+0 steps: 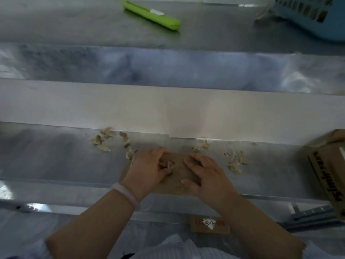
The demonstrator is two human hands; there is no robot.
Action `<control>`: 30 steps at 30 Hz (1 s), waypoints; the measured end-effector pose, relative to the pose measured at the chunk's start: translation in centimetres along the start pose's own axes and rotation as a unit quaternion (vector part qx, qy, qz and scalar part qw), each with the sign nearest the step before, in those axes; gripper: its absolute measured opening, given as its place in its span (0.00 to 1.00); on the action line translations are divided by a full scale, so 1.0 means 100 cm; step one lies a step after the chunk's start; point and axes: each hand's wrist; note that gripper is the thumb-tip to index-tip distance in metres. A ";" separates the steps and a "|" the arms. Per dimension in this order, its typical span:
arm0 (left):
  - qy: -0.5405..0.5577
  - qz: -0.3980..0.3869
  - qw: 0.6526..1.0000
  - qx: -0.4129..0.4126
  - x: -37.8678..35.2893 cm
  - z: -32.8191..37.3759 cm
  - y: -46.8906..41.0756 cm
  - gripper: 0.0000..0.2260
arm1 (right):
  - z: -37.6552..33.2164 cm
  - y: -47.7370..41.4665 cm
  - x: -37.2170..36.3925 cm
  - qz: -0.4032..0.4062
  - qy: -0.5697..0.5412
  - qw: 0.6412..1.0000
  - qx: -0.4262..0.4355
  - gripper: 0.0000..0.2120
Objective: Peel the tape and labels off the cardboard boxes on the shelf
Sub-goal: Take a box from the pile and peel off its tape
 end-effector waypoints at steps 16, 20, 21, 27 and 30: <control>0.466 0.189 0.781 0.370 0.016 -0.005 0.015 0.04 | -0.004 -0.001 0.009 -0.043 0.028 0.999 0.001 0.33; 0.587 0.238 0.687 0.356 0.024 -0.002 0.020 0.05 | -0.005 -0.002 0.007 -0.024 0.019 1.000 -0.006 0.42; 0.586 0.236 0.692 0.350 0.023 -0.004 0.020 0.05 | -0.004 -0.002 0.006 -0.017 0.022 1.000 -0.005 0.41; 0.422 0.142 0.840 0.310 0.024 -0.007 0.025 0.10 | -0.007 -0.002 0.007 -0.032 0.057 0.998 -0.008 0.40; 0.208 0.069 0.948 0.231 0.027 -0.006 0.022 0.11 | -0.009 -0.002 0.009 -0.035 0.063 0.997 -0.016 0.42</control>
Point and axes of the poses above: each hand's wrist, its own y-axis away from the middle knuckle, its own x-axis out of the back of the hand, z = x × y, and after that the axes turned 3 degrees about -y, right-handed
